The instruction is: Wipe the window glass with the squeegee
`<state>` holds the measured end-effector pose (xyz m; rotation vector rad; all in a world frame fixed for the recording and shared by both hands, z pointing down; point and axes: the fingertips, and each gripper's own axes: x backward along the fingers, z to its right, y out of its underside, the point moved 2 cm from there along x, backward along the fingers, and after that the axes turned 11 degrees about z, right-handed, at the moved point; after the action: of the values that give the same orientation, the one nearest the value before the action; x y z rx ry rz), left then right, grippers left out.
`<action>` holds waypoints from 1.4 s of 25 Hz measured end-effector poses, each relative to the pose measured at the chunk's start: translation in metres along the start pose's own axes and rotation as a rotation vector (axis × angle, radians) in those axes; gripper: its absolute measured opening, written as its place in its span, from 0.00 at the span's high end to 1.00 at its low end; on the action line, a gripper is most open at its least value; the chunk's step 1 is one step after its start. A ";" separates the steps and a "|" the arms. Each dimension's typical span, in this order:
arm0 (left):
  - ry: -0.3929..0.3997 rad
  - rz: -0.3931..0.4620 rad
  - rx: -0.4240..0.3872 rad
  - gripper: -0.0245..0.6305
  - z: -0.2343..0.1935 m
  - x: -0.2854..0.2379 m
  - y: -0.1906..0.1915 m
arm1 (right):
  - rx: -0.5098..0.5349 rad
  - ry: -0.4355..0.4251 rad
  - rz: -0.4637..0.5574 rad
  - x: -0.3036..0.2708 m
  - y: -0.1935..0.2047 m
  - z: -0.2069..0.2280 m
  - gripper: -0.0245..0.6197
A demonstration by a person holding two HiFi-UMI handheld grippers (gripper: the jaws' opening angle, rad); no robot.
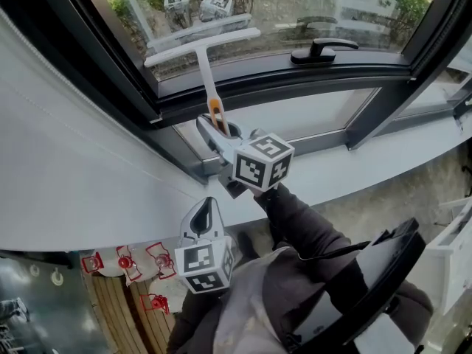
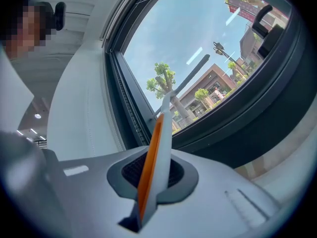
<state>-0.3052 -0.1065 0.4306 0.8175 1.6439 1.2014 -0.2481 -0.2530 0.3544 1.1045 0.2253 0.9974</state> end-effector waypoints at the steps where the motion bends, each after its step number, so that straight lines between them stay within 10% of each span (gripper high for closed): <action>1: -0.001 0.000 0.000 0.96 0.000 0.000 -0.001 | -0.002 0.000 -0.002 0.001 0.001 0.000 0.95; 35: -0.004 -0.069 0.008 0.96 0.009 -0.007 0.023 | -0.088 0.023 -0.086 0.030 0.043 0.029 0.95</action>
<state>-0.2938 -0.1027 0.4531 0.7621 1.6615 1.1449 -0.2381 -0.2450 0.4127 0.9956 0.2432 0.9349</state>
